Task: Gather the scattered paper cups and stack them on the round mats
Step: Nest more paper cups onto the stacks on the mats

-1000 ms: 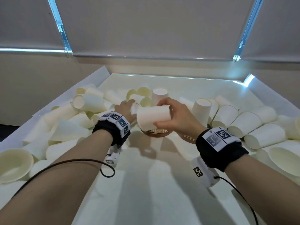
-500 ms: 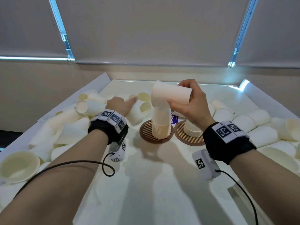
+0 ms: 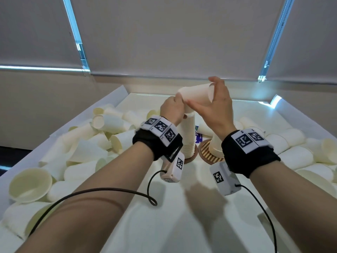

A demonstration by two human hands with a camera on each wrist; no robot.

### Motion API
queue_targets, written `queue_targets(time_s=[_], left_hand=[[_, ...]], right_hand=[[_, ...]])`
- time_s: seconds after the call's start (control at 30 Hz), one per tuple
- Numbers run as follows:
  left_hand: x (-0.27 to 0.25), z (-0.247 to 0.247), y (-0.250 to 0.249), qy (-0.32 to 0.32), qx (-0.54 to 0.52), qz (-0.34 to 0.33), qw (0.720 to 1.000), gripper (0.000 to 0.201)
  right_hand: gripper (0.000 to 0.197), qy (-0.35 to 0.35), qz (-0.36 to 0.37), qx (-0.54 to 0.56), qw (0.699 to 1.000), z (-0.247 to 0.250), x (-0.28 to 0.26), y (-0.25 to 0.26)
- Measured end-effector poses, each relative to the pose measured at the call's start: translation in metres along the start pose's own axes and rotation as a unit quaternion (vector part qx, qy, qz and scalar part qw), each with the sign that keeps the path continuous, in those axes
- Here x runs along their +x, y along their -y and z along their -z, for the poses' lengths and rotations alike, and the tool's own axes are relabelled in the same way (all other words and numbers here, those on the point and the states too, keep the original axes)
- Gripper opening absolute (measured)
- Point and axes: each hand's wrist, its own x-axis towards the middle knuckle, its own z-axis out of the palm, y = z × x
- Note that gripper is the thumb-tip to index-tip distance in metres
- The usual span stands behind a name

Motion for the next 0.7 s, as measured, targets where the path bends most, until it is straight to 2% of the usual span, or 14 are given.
queue_targets(time_s=[0.07, 0.17, 0.33, 0.47, 0.6, 0.7], left_hand=[[-0.001, -0.004, 0.006, -0.036, 0.088, -0.027, 0.995, 0.045], [-0.004, -0.003, 0.015, -0.059, 0.138, -0.043, 0.988, 0.038], [0.0, 0.0, 0.031, -0.027, 0.178, -0.045, 0.983, 0.033], [0.004, 0.002, 0.039, -0.011, 0.207, -0.056, 0.977, 0.049], [0.003, -0.007, 0.044, 0.003, 0.192, -0.06, 0.979, 0.072], [0.006, -0.02, 0.055, 0.019, 0.162, -0.032, 0.986, 0.08]], right_hand=[[0.075, 0.021, -0.033, -0.03, 0.999, 0.0, 0.008, 0.001], [0.071, 0.046, -0.044, -0.073, 0.995, -0.001, 0.019, 0.009], [0.081, 0.095, -0.029, -0.173, 0.98, -0.014, 0.028, 0.023], [0.078, 0.122, -0.027, -0.233, 0.964, -0.02, 0.038, 0.036], [0.067, 0.137, -0.031, -0.276, 0.951, -0.022, 0.043, 0.047], [0.06, 0.205, -0.059, -0.337, 0.917, -0.031, 0.034, 0.034]])
